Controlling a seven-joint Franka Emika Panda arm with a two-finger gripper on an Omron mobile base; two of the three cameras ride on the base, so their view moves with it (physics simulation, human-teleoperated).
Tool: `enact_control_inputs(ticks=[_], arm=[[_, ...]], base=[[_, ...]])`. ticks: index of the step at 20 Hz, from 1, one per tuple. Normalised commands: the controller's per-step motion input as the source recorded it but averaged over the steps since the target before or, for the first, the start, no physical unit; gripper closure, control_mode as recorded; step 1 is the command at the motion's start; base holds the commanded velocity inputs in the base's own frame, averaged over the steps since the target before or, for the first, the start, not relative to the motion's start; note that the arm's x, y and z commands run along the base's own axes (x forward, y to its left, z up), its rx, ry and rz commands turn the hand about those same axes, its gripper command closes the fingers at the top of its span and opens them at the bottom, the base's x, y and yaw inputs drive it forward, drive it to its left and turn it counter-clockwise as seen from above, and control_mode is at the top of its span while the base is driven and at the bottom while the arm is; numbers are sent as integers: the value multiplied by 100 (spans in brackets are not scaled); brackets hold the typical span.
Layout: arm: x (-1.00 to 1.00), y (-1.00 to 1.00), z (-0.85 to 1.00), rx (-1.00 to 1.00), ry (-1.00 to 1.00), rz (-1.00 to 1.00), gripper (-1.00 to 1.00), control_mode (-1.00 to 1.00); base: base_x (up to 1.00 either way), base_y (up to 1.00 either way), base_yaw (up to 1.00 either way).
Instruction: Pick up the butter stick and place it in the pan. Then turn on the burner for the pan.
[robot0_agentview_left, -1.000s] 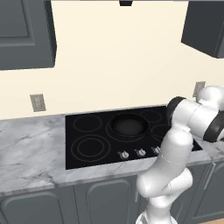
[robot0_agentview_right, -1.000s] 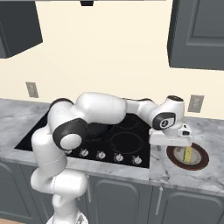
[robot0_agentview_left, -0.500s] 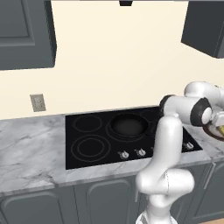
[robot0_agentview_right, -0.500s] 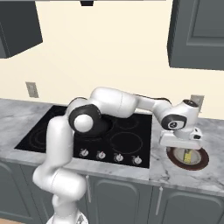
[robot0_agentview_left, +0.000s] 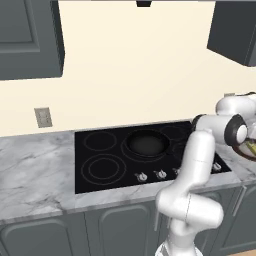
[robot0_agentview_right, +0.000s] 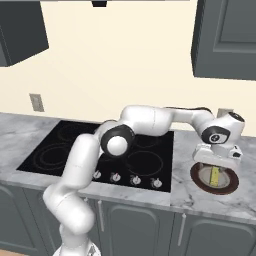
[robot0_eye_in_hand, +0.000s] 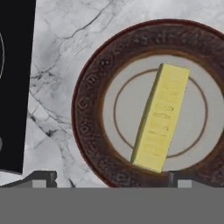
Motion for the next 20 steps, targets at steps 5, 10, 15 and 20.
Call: enact_control_inputs(ticks=[5,10,15,20], arm=[[12,0,-44,-7,0,0,-100,-100],[9,0,-40,-11,-2,0,-100,-100],[8,0,-33,-11,-5,0,-100,-100],[5,0,-27,-5,-4,0,-100,-100]], base=[[0,0,0],[0,0,0],[0,0,0],[0,0,0]])
